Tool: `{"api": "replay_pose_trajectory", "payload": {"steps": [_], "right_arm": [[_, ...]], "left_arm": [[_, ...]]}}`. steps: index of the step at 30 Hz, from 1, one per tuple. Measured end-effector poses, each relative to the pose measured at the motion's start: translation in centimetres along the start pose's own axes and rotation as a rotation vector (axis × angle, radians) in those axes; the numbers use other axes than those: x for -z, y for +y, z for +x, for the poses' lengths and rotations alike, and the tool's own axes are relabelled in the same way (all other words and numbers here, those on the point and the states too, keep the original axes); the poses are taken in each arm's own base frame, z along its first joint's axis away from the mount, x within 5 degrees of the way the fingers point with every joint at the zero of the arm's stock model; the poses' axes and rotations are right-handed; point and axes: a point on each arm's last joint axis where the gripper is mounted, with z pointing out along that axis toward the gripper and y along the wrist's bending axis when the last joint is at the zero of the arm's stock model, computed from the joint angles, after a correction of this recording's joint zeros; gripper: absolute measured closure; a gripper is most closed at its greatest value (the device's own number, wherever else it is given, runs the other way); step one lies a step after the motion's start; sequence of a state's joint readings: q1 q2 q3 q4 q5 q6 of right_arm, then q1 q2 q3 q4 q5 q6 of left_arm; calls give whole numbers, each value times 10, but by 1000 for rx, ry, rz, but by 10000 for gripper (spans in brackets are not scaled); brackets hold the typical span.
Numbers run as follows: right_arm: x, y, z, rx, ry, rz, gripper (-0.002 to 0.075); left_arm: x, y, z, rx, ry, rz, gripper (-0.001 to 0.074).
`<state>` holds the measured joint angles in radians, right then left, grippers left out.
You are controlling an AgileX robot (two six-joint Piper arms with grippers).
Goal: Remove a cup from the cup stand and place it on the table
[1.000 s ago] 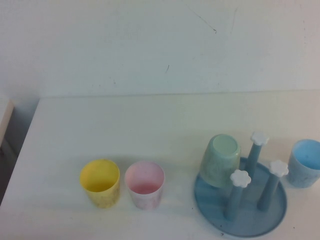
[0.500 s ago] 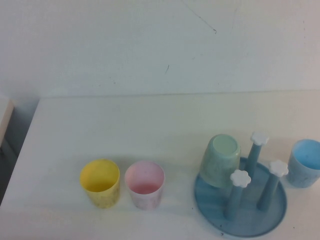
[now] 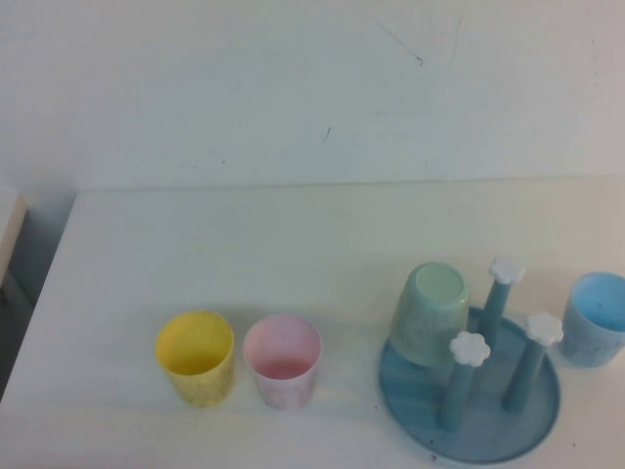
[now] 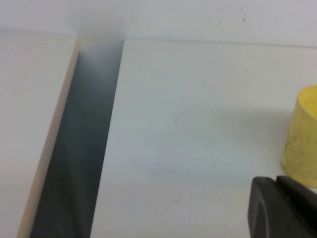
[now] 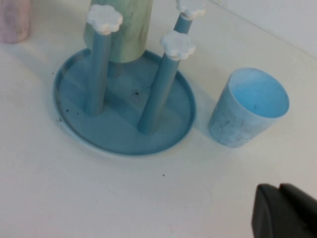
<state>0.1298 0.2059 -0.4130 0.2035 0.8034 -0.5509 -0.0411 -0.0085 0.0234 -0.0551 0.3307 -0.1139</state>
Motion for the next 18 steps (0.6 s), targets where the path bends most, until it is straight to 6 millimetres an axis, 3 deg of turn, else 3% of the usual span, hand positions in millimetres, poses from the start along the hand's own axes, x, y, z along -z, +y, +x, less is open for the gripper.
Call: {"api": "replay_pose_trajectory", "payload": {"steps": [18], "right_arm": [[0, 0, 0, 0, 0, 0, 727]], "left_arm": [[0, 1, 0, -47, 0, -4, 737]]}}
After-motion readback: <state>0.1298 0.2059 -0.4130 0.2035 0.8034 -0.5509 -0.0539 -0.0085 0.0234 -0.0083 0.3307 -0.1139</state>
